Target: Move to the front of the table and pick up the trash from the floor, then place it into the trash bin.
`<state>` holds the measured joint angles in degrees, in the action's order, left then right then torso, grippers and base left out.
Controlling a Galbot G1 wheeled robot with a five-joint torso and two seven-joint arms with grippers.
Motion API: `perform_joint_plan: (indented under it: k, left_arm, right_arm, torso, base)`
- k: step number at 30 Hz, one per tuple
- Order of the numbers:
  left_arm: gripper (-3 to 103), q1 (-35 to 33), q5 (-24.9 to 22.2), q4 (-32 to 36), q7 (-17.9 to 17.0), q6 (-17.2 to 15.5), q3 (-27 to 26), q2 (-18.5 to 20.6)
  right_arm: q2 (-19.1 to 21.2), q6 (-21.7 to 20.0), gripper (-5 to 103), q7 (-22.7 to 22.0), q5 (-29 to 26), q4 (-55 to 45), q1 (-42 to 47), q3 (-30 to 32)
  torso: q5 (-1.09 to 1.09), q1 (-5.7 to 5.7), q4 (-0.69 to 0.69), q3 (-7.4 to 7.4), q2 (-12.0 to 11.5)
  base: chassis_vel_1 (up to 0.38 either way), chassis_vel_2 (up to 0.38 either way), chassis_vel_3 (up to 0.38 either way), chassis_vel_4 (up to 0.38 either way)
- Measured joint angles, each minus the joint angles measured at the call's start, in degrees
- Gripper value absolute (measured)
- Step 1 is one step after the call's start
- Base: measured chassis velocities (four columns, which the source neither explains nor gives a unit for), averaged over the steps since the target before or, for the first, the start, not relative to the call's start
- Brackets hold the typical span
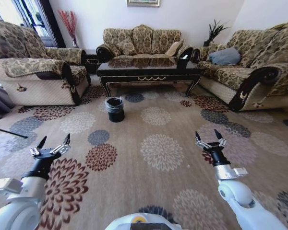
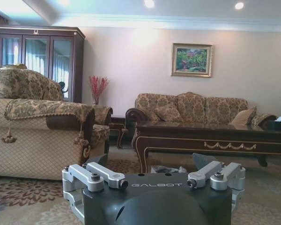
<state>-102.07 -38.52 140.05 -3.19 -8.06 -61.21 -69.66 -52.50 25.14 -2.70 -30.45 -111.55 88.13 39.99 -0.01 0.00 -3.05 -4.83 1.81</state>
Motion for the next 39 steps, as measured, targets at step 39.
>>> perform_joint_plan:
  k: [39]
  left_arm:
    - [100, 1.11, 4.12, 0.45, -3.30, -1.92, 1.62, 0.14]
  right_arm:
    - [-0.27, -2.40, 100, -3.14, 0.33, -4.43, 0.86, 1.17]
  torso:
    - [0.01, 0.00, 0.00, -0.01, 0.00]
  base:
    - [0.021, -0.029, -0.019, 0.026]
